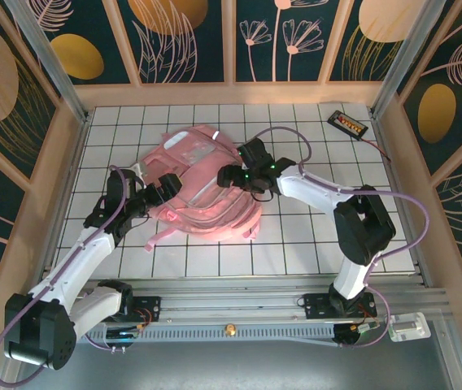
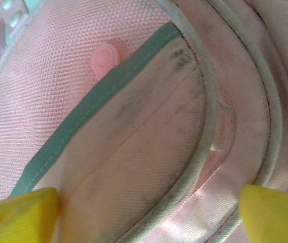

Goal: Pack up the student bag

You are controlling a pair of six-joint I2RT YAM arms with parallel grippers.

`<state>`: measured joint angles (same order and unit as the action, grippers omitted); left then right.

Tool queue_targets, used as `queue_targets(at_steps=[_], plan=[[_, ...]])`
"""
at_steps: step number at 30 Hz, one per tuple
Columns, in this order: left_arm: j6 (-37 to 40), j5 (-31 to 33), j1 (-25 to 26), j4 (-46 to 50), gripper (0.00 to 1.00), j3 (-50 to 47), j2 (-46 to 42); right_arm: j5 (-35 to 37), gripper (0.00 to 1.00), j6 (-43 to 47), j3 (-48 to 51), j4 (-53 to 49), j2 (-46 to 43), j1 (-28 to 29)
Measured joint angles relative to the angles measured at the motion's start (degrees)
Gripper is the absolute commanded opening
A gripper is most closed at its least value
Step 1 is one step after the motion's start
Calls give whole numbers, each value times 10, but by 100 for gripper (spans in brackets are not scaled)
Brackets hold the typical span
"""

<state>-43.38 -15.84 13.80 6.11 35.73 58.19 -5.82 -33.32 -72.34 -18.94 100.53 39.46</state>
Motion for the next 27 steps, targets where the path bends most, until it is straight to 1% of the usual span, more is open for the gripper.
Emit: queue_targets(at_steps=[1, 2, 7, 9, 10, 12, 14, 15, 24, 27], plan=[[0, -3, 0, -2, 99, -2, 1, 0, 72, 1, 7, 5, 0, 0], [-1, -6, 0, -6, 99, -6, 2, -1, 69, 0, 12, 12, 0, 0], [-13, -20, 0, -27, 99, -26, 7, -9, 67, -1, 18, 38, 0, 0], [-18, -25, 0, -31, 99, -30, 7, -14, 64, 0, 20, 43, 0, -1], [-20, -27, 0, -33, 99, -31, 7, -17, 63, 0, 20, 46, 0, -1], [-21, -31, 0, -36, 99, -32, 7, -22, 65, -1, 20, 53, 0, -1], [-22, -33, 0, -38, 99, -32, 7, -37, 72, -7, 20, 58, 0, -3], [-22, -32, 0, -39, 99, -32, 7, -46, 73, -8, 20, 60, 0, -4], [-21, -32, 0, -46, 99, -34, 14, -140, 73, -85, 41, 103, -5, -7], [-21, -32, 0, -46, 99, -35, 14, -166, 72, -115, 56, 130, -11, -5]])
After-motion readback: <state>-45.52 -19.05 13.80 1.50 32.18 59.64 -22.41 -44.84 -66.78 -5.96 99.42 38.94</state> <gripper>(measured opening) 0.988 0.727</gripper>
